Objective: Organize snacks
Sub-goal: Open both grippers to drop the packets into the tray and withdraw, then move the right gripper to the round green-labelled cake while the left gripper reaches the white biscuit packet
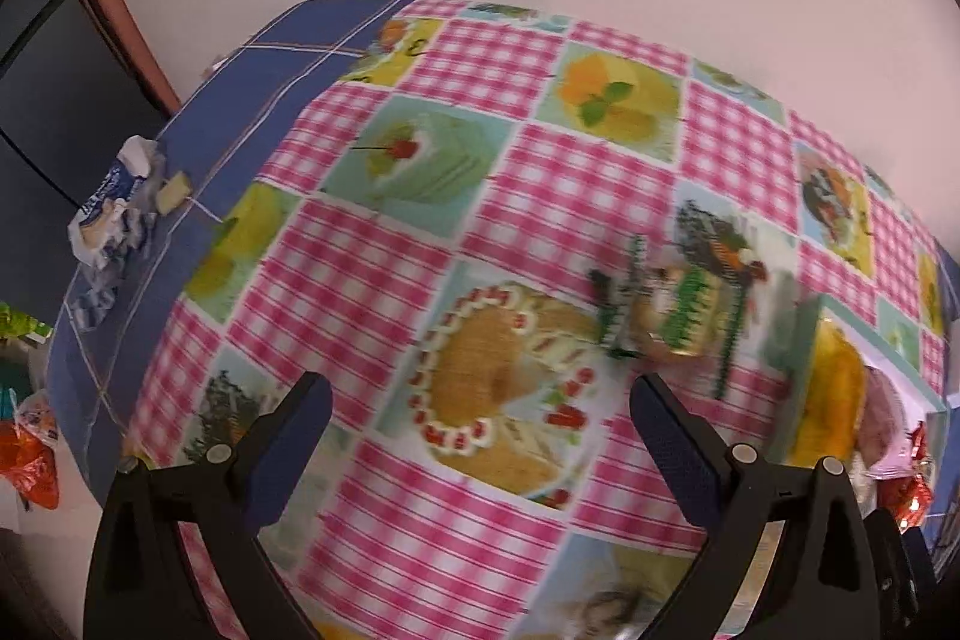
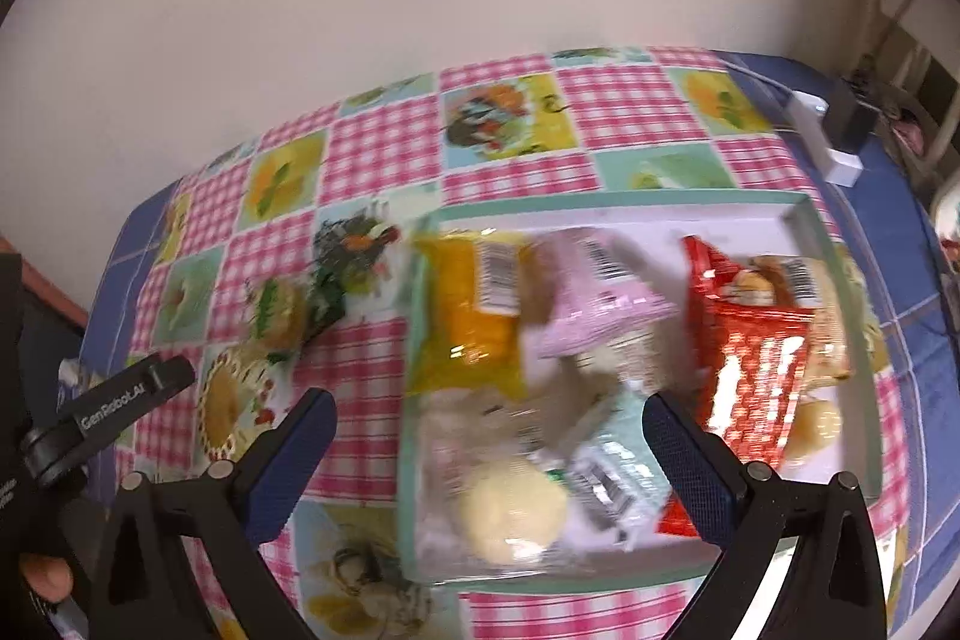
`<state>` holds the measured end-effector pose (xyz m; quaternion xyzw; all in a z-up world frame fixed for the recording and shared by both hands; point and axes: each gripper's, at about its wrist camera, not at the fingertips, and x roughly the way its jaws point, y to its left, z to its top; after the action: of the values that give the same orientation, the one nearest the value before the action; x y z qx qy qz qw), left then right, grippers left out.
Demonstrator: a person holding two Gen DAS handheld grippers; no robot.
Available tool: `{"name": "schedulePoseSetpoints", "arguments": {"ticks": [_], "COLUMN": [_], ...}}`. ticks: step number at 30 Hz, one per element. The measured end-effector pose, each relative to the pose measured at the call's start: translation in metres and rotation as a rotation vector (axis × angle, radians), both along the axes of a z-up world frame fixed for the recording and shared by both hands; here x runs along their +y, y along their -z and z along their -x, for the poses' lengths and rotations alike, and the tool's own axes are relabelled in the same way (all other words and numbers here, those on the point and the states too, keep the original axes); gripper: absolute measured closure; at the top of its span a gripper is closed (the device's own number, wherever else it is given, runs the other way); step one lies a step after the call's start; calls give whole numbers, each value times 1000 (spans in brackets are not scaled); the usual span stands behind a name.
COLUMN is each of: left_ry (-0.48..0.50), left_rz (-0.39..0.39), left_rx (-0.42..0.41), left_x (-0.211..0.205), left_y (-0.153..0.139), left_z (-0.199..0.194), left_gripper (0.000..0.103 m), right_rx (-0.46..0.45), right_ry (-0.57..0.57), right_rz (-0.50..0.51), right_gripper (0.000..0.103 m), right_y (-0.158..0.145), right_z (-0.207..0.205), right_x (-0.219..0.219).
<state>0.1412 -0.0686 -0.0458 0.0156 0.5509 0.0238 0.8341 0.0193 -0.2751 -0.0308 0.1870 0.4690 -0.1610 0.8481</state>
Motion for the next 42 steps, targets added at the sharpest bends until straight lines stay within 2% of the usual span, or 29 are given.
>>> {"name": "schedulePoseSetpoints", "arguments": {"ticks": [5,14,24,27,33,42], "left_ry": [-32,-33,-61,-40,-85,-136], "left_rz": [27,69,116,139,132,121], "left_rx": [18,52,85,98,96,122], "left_x": [18,29,36,31,40,57], "left_y": [5,12,20,24,36,62], "left_z": [-5,-12,-34,-43,-62,-89], "left_gripper": [4,4,4,3,4,3], "right_rx": [17,50,33,30,33,79], "right_ry": [-33,-44,-91,-118,-189,-204], "right_rz": [-8,10,-4,-11,-21,-10], "right_gripper": [0,0,0,0,0,0], "right_y": [7,15,14,15,27,55], "right_z": [-8,-22,-55,-71,-103,-136], "right_x": [12,16,30,37,58,74]}}
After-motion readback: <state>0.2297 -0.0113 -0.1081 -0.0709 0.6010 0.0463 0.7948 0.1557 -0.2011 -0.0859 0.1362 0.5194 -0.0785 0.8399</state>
